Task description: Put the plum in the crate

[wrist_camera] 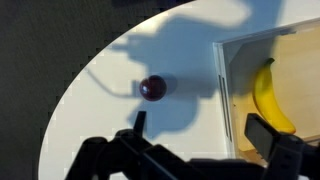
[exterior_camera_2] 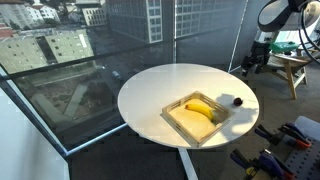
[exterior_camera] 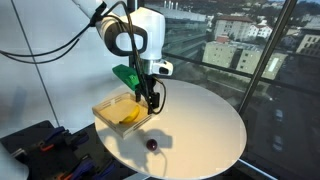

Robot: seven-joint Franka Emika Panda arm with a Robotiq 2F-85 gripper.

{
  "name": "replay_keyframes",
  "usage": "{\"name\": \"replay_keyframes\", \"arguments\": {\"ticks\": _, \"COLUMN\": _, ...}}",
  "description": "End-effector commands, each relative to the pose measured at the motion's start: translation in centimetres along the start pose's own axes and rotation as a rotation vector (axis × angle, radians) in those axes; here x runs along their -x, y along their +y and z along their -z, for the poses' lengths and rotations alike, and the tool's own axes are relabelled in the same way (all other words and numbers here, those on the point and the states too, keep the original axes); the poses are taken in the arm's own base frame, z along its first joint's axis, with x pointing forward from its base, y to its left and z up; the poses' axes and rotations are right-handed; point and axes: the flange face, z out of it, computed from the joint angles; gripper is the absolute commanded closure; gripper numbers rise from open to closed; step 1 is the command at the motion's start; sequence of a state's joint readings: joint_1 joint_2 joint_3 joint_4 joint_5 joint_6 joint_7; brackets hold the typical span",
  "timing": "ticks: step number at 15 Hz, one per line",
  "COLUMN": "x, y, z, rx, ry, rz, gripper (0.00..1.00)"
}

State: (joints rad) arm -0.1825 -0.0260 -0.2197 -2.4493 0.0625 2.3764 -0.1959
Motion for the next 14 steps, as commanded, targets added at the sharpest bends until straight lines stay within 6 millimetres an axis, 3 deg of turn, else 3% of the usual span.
{"name": "replay_keyframes", "arguments": {"ticks": 1, "x": -0.86, "y": 0.89, "z": 0.33, "rx": 0.039, "ry": 0.015, "rz": -0.01, "gripper": 0.0}}
{"name": "replay_keyframes", "arguments": {"ticks": 2, "x": -0.19, "y": 0.43, "z": -0.06, "rx": 0.015, "ry": 0.002, "rz": 0.002, "gripper": 0.0}}
{"name": "replay_keyframes", "arguments": {"ticks": 14, "x": -0.12, "y": 0.39, "z": -0.27, "rx": 0.017, "ry": -0.002, "rz": 0.003, "gripper": 0.0}}
